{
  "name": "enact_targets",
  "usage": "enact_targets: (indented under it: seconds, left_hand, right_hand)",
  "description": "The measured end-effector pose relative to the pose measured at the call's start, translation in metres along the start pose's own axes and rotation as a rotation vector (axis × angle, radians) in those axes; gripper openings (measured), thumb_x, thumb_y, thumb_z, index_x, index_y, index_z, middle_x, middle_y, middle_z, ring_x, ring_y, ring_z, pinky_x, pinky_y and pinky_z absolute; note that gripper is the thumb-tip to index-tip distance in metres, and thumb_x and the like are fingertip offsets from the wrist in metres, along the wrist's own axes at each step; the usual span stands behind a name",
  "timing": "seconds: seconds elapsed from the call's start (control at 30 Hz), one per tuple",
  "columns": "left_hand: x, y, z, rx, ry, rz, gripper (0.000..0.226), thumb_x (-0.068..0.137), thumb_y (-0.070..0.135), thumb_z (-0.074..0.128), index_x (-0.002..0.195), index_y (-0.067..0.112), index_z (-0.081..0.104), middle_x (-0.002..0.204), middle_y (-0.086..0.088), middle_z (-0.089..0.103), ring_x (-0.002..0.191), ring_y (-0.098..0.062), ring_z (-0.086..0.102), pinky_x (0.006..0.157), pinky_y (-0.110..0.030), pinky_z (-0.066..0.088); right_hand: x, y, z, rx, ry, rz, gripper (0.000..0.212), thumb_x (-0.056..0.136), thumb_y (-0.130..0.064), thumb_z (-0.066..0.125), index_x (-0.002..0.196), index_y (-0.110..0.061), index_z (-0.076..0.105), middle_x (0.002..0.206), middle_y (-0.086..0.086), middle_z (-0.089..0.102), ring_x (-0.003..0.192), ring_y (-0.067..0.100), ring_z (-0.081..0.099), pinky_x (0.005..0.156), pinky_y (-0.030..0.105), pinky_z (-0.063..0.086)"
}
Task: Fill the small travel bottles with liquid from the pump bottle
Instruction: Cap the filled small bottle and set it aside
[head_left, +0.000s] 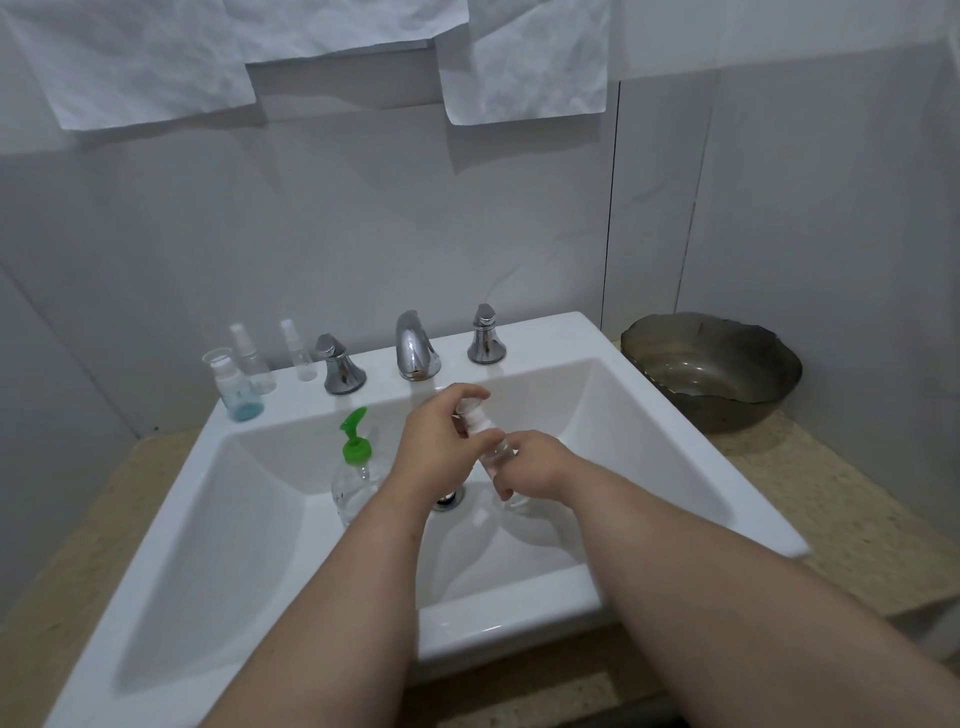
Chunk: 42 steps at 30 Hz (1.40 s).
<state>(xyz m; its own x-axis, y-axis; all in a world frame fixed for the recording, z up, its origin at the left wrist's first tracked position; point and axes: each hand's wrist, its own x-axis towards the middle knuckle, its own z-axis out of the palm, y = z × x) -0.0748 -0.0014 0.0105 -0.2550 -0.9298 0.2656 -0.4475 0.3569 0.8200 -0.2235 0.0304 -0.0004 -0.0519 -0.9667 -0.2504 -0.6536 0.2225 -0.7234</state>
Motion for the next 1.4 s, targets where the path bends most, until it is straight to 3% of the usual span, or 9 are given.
enact_targets:
  seconds: [0.33,0.5,0.63,0.77,0.87,1.03,1.2,1.27,1.4]
  left_hand:
    - [0.002,-0.004,0.0,0.15,0.045,-0.093,0.05,0.072,0.038,0.094,0.08,0.021,0.048,0.074,0.008,0.053,0.062,-0.007,0.046,0.055,-0.02,0.034]
    - [0.001,-0.003,-0.005,0.035,-0.065,-0.086,0.039,0.075,0.017,0.092,0.103,0.021,0.065,0.09,0.002,0.07,0.072,-0.013,0.064,0.068,-0.024,0.054]
    - [0.0,-0.003,-0.003,-0.134,-0.137,-0.138,0.06,0.078,0.001,0.084,0.126,0.027,0.058,0.118,-0.001,0.073,0.098,-0.019,0.073,0.094,-0.041,0.059]
    - [0.0,-0.001,-0.001,-0.019,-0.03,-0.129,0.064,0.079,0.039,0.089,0.133,0.027,0.056,0.12,0.007,0.063,0.098,-0.013,0.066,0.088,-0.028,0.054]
    - [-0.001,0.003,-0.002,0.047,0.024,-0.105,0.053,0.082,0.035,0.087,0.126,0.025,0.06,0.1,0.009,0.064,0.083,-0.003,0.062,0.071,-0.01,0.046]
    - [-0.002,0.009,-0.002,-0.109,-0.053,-0.185,0.074,0.067,0.021,0.074,0.137,0.027,0.052,0.122,0.008,0.065,0.107,-0.014,0.066,0.097,-0.038,0.056]
    - [0.0,0.005,-0.002,-0.004,0.013,-0.173,0.063,0.078,0.025,0.088,0.128,0.03,0.051,0.102,0.004,0.065,0.089,-0.01,0.066,0.084,-0.029,0.053]
    - [0.0,0.003,-0.002,-0.067,-0.029,-0.202,0.067,0.075,0.011,0.081,0.134,0.026,0.054,0.105,0.001,0.07,0.091,-0.014,0.069,0.089,-0.034,0.058]
    - [-0.001,0.007,0.001,-0.068,-0.022,-0.184,0.076,0.074,0.031,0.086,0.141,0.026,0.05,0.118,0.004,0.065,0.1,-0.013,0.066,0.094,-0.034,0.054]
  right_hand:
    - [0.002,0.002,0.002,0.004,-0.029,0.022,0.033,0.073,-0.005,0.07,0.102,-0.019,0.071,0.086,-0.006,0.065,0.086,0.014,0.062,0.083,0.03,0.054]
    - [0.001,0.002,0.001,0.002,-0.018,0.026,0.024,0.071,-0.003,0.07,0.088,-0.021,0.067,0.084,-0.004,0.064,0.085,0.018,0.061,0.083,0.033,0.054]
    - [0.002,0.002,0.001,0.03,-0.016,0.039,0.021,0.072,-0.004,0.069,0.083,-0.021,0.066,0.084,-0.003,0.065,0.085,0.018,0.061,0.08,0.033,0.053]
    - [0.003,0.002,0.001,0.034,-0.014,0.031,0.026,0.076,-0.007,0.068,0.1,-0.015,0.072,0.091,-0.003,0.068,0.095,0.02,0.065,0.089,0.035,0.055]
    - [0.003,0.003,0.001,0.032,-0.015,0.035,0.026,0.075,-0.006,0.071,0.098,-0.018,0.069,0.087,-0.006,0.062,0.084,0.014,0.06,0.082,0.031,0.053]
    - [0.002,0.002,0.001,0.042,0.0,0.023,0.013,0.077,-0.006,0.066,0.081,-0.018,0.068,0.077,-0.003,0.063,0.08,0.018,0.06,0.082,0.034,0.054]
    - [0.001,0.002,0.0,0.046,-0.003,0.022,0.015,0.077,-0.005,0.067,0.08,-0.02,0.066,0.082,-0.003,0.062,0.086,0.018,0.06,0.08,0.032,0.052]
    - [0.001,0.002,0.0,0.048,-0.006,0.022,0.014,0.077,-0.005,0.067,0.082,-0.018,0.067,0.079,-0.003,0.061,0.083,0.019,0.06,0.079,0.032,0.052]
    - [0.0,0.0,0.0,0.062,0.001,0.025,0.016,0.078,-0.005,0.066,0.09,-0.013,0.072,0.084,-0.002,0.065,0.09,0.02,0.063,0.087,0.034,0.053]
